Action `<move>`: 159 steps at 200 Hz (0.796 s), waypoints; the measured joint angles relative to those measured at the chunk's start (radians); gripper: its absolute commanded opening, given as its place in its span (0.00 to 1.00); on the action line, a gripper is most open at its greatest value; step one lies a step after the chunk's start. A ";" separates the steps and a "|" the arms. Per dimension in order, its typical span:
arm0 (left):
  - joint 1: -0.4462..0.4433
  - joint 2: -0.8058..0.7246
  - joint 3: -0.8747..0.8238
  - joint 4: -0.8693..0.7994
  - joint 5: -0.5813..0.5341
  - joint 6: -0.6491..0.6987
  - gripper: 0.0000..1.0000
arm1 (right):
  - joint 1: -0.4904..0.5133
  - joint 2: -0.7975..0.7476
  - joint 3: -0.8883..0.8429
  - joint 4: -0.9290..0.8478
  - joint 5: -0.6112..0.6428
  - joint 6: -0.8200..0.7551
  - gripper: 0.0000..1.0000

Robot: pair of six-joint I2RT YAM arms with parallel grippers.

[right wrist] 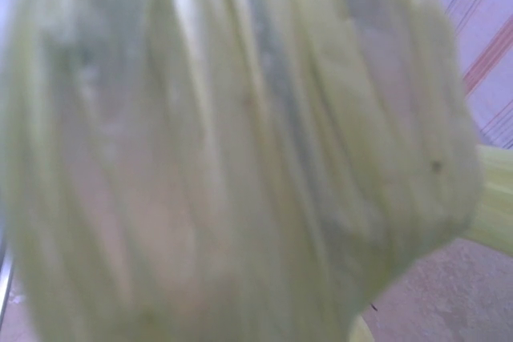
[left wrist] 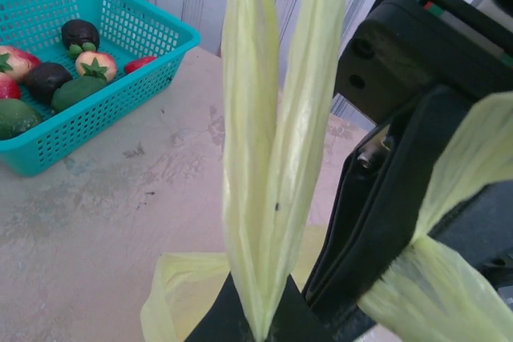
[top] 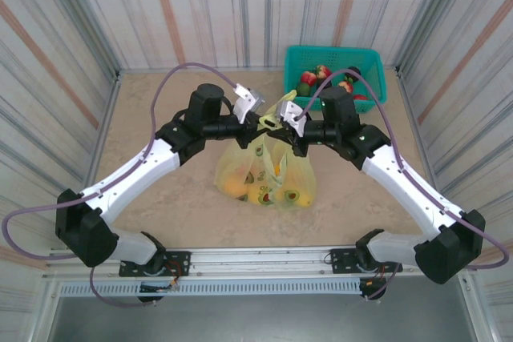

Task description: Place the fake fruits into the plastic bag and tie a complex knot

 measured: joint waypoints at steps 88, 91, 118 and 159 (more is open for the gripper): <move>0.001 -0.014 -0.002 -0.003 0.021 0.041 0.03 | -0.027 -0.010 0.000 0.000 -0.037 0.025 0.00; 0.001 -0.014 -0.002 -0.003 0.022 0.042 0.03 | -0.027 -0.010 0.000 0.000 -0.038 0.025 0.00; 0.001 -0.030 -0.011 0.000 0.023 0.053 0.03 | -0.028 -0.014 0.000 0.000 -0.045 0.025 0.00; 0.003 -0.056 -0.039 0.009 0.022 0.064 0.04 | -0.028 -0.023 -0.013 -0.001 -0.047 0.025 0.00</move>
